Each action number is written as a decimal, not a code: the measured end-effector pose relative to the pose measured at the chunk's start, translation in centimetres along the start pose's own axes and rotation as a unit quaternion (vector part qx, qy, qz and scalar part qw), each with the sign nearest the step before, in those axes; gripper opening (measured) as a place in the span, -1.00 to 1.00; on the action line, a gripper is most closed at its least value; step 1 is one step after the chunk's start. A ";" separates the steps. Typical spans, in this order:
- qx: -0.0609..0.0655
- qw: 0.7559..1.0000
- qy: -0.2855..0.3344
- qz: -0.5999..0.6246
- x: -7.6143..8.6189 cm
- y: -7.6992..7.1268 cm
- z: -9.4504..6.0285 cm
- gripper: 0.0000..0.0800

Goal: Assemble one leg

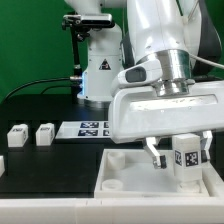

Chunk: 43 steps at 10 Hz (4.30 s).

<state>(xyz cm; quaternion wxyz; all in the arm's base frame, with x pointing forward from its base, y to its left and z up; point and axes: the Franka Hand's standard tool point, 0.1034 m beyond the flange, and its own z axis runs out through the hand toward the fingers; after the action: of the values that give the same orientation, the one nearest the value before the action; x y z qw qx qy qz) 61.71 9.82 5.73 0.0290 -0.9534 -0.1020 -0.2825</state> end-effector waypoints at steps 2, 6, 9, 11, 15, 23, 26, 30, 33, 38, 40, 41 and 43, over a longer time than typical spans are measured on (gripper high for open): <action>0.001 1.000 -0.002 0.000 0.3 0.0 -0.2 0.59; 0.007 1.000 -0.022 -0.005 2.0 0.0 -3.3 0.62; 0.014 0.999 -0.044 -0.007 2.2 -0.4 -4.0 0.62; 0.020 0.997 -0.069 -0.007 1.8 -0.5 -3.9 0.62; 0.065 0.963 -0.260 0.008 1.9 -0.5 -4.2 0.62; 0.066 0.964 -0.257 0.014 2.6 -0.2 -1.8 0.62; 0.066 0.964 -0.258 0.013 2.5 -0.3 -1.7 -0.27; 0.052 0.961 -0.262 0.068 2.5 -0.4 -1.7 -0.27; 0.006 0.924 -0.259 0.281 2.6 -0.8 -1.4 -0.27; -0.081 0.788 -0.249 0.558 2.8 -1.1 -1.2 -0.27; -0.098 0.755 -0.246 0.601 3.1 -0.9 -1.0 -0.27; -0.099 0.752 -0.245 0.604 3.1 -0.9 -1.0 -0.27; -0.090 0.774 -0.248 0.575 3.1 -0.9 -1.0 -0.06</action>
Offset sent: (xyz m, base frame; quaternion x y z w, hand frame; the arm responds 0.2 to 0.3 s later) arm -0.0068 -0.0047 0.0218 0.0011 -0.0369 -0.0082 0.9993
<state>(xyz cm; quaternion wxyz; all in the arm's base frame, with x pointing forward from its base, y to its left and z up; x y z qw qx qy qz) 63.52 11.13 8.24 0.0740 -0.8695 0.4877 0.0256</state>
